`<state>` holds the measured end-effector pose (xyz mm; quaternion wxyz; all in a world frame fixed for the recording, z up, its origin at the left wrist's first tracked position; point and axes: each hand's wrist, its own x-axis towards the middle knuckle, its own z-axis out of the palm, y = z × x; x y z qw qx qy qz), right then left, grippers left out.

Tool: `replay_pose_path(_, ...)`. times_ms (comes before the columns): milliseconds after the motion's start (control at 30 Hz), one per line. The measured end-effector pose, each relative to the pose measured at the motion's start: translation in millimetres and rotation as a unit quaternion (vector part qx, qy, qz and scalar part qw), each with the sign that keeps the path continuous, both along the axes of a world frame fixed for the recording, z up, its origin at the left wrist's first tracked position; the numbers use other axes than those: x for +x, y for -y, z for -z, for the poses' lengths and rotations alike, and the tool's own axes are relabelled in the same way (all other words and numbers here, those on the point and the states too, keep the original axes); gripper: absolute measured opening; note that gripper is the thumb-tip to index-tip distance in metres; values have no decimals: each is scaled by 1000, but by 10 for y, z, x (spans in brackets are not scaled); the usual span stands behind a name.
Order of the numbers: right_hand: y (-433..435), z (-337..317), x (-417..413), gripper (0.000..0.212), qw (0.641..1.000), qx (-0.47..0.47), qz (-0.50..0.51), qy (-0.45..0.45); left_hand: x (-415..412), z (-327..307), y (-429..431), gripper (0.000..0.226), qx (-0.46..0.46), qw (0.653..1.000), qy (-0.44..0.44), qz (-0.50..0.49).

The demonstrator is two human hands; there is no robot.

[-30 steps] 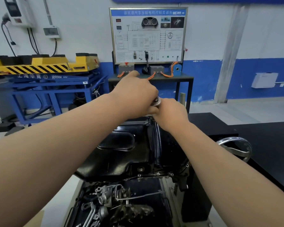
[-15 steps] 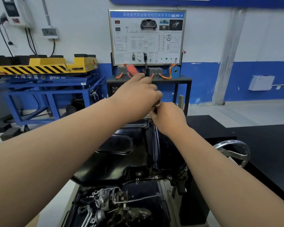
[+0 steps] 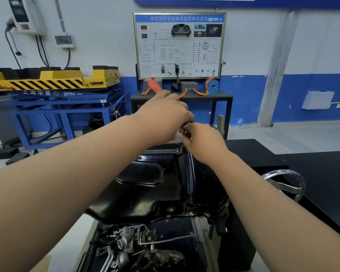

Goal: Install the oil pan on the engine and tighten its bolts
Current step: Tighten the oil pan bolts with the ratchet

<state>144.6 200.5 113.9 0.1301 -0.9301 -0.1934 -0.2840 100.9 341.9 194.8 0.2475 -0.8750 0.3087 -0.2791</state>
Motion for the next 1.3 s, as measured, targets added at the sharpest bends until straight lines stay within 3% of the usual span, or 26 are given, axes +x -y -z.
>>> replay_pose_path(100, 35, -7, -8, 21, 999, -28, 14, 13, 3, 6, -24, 34, 12, 999, 24, 24)
replay_pose_path(200, 59, -17, 2, 25, 999, -18, 33, 12, -25, -1, -22, 33, -5, 1000, -4, -1)
replay_pose_path(333, 63, -51, 24, 26, 999, -33, 41, 5, -76, 10, 29, 57, -34, 998, -12, -51)
replay_pose_path(400, 72, -78, 42, 23, 999, -37, 33, -7, -89, 16, 57, 52, -50, 997, -19, -49)
replay_pose_path(500, 113, -127, 51, 25, 998, -51, 0, -43, -91, -7, 62, 21, -18, 1000, -4, 3)
replay_pose_path(533, 122, -148, 48, 23, 997, -64, -9, -51, -88, -18, 55, 20, -4, 1000, 4, 11)
replay_pose_path(633, 150, -210, 44, 19, 994, -88, -19, -55, -68, -29, 80, 32, 20, 1000, 15, 3)
replay_pose_path(733, 189, -228, 29, 31, 996, -72, -13, -46, -103, -30, 132, 20, 5, 1000, 12, -15)
replay_pose_path(933, 116, -213, -8, 31, 996, -85, 16, -32, -132, 13, 195, 45, -70, 992, -31, -97)
replay_pose_path(1067, 140, -223, 16, 35, 996, -44, -27, -69, -138, 8, 188, 13, -25, 999, -6, -42)
replay_pose_path(1200, 169, -271, 29, 13, 994, -32, -55, -87, -116, -18, 125, 37, 12, 999, 34, -6)
replay_pose_path(1300, 184, -259, 42, 16, 995, -46, -40, -74, -121, -11, 135, 28, 11, 999, 36, -12)
